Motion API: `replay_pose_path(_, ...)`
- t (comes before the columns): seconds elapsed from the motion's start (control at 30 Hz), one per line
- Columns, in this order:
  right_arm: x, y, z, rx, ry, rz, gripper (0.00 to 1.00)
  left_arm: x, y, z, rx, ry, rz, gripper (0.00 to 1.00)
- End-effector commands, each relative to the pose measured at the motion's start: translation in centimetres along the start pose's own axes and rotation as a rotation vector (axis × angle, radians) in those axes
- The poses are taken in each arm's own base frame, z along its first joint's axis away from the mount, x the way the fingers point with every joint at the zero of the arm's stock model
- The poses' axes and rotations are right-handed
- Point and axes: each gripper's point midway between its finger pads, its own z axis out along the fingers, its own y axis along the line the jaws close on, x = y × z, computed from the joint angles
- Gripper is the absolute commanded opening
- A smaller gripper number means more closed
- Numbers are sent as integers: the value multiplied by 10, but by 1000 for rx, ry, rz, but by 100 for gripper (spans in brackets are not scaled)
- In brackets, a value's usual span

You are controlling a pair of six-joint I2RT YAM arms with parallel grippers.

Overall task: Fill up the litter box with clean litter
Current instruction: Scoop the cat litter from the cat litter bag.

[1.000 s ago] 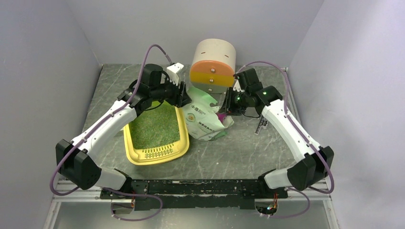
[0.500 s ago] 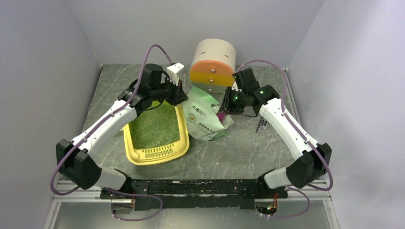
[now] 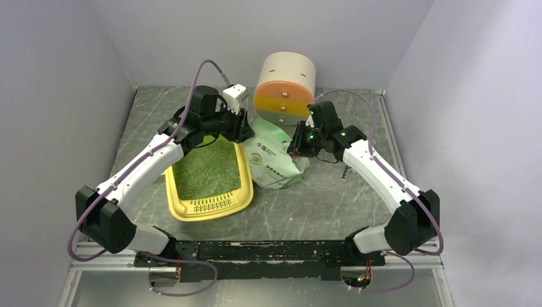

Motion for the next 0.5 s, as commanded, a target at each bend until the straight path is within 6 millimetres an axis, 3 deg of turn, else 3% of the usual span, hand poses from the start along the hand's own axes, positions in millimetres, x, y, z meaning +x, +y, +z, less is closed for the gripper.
replay_pose_path(0.0, 15, 0, 12, -33, 16, 51, 0, 3, 1, 0, -1, 19, -8, 53)
replay_pose_path(0.13, 16, 4, 13, -73, -10, 96, 0, 5, -4, 1, 33, 24, 5, 60)
replay_pose_path(0.23, 18, 10, 13, -126, -21, 128, 0, 8, -8, 2, 59, 26, 6, 59)
replay_pose_path(0.47, 9, 21, 2, -241, -100, 219, 0, 14, -4, 7, 46, 44, -15, 35)
